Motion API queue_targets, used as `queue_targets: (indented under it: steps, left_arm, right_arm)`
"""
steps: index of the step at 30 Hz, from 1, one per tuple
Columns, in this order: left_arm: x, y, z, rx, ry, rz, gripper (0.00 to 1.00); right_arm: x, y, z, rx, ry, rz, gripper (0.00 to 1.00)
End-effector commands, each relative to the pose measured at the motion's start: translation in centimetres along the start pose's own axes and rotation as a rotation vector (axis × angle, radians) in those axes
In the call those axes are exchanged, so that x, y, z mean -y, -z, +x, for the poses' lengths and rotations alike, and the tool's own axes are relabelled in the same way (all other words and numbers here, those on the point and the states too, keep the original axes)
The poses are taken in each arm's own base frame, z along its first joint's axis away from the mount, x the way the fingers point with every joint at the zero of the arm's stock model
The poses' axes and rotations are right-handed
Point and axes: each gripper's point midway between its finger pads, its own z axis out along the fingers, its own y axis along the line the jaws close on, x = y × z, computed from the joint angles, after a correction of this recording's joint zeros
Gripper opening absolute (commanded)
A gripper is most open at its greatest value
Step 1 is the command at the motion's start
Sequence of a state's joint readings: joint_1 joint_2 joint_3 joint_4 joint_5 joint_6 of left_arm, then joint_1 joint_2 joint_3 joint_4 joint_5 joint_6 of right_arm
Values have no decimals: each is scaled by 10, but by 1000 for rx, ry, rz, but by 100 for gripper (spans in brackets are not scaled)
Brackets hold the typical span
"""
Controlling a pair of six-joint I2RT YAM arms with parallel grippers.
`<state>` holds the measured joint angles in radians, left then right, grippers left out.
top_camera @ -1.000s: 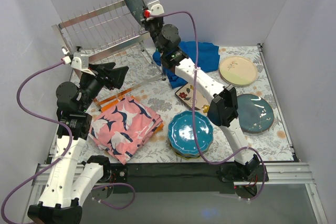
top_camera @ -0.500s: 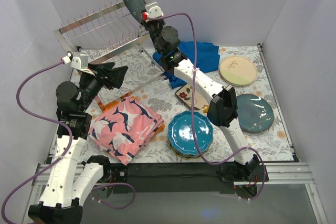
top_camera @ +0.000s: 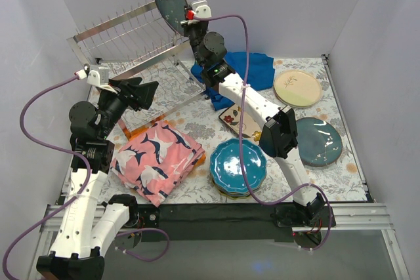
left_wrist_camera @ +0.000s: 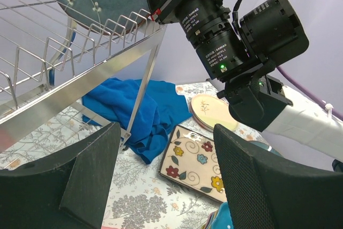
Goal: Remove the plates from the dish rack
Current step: Unload the plate from the dish rack.
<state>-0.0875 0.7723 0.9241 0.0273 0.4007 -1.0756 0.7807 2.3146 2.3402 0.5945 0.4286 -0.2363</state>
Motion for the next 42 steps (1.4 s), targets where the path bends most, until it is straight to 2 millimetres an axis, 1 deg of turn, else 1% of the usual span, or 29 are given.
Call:
queue_targets:
  steps: [1,5,9,12,13,15,17,20,23,27,31,32,34,37,42]
  left_arm:
    - [1,2,-1,11,-6,3,68]
    - [-1,2,-1,10,-10,-1,68]
    - [-2,2,-1,14,-13,-9,68]
    - [-2,3,-3,20,-17,-13,68]
    - [-2,3,-4,21,-16,-14,68]
    - [-2,3,-3,18,-16,-12,68]
    - [-1,4,-6,25,-16,-7,68]
    - [-2,3,-4,23,-9,-5,68]
    - [-2,2,-2,15,-6,-5,68]
    - [-2,5,-5,28,-14,-7,68]
    - [-3,6,-6,32,-13,-10,68]
    - [-3,5,-6,33,-13,-11,68]
    - [-5,5,-5,31,-13,-15,68]
    - [-5,4,-4,27,-12,-16,68]
    - [-4,6,-6,32,-10,-8,68]
  right_arm:
    - [-12,2,-115,310,-300,-60,1]
    - [-12,2,-120,328,-327,-71,1]
    - [-14,3,-131,364,-345,-103,1]
    - [-11,4,-139,380,-349,-100,1]
    - [-9,4,-138,380,-348,-96,1]
    - [-7,5,-145,392,-350,-98,1]
    - [-8,7,-150,398,-348,-114,1]
    - [-12,10,-157,411,-363,-150,1]
    - [-15,12,-162,417,-356,-175,1]
    - [-18,12,-157,409,-344,-185,1]
    - [-20,15,-163,419,-341,-207,1]
    - [-20,14,-164,425,-314,-205,1]
    - [-20,14,-172,451,-298,-214,1]
    - [-21,16,-178,479,-272,-228,1]
    - [-23,19,-187,508,-274,-248,1]
